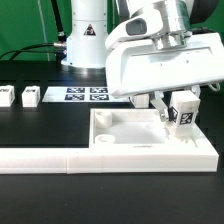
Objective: Assemble square table
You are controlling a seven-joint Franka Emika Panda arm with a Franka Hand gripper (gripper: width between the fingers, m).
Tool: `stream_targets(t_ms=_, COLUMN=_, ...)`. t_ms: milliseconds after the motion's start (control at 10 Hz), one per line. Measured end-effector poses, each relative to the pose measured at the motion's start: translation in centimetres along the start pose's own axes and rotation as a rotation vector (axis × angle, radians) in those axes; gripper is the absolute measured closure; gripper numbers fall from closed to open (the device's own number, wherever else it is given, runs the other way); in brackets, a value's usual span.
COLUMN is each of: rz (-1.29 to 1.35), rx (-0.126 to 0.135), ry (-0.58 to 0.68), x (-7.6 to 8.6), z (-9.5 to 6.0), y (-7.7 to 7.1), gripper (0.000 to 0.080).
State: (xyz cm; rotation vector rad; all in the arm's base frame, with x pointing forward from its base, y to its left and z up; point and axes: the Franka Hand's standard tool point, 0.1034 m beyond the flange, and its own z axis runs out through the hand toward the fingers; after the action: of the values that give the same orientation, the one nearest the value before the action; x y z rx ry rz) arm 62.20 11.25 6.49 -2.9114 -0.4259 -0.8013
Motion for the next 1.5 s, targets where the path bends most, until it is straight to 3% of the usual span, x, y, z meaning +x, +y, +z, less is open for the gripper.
stream_targets(t_ms=300, rz=0.000, rx=-0.024, ry=0.055, x=-0.8, z=0.1, y=-0.1, gripper=0.0515)
stream_targets(t_ms=900, rz=-0.002, rx=-0.018, ry=0.044, x=-1.0, z=0.2, y=-0.4, gripper=0.0515)
stream_targets(t_ms=1000, rz=-0.002, rx=-0.018, ry=0.043, x=-1.0, z=0.2, y=-0.4, gripper=0.0333)
stream_targets(t_ms=1100, rz=-0.002, rx=-0.017, ry=0.042, x=-1.0, z=0.1, y=-0.4, gripper=0.0215)
stream_targets(t_ms=1200, rz=-0.005, rx=-0.006, ry=0.012, x=-0.6, z=-0.4, y=-0.5, gripper=0.0215)
stream_targets(t_ms=1300, rz=-0.013, rx=-0.008, ry=0.018, x=0.3, z=-1.5, y=-0.5, gripper=0.0163)
stream_targets(t_ms=1500, rz=-0.016, rx=-0.009, ry=0.018, x=0.8, z=-2.2, y=-0.3, gripper=0.0154)
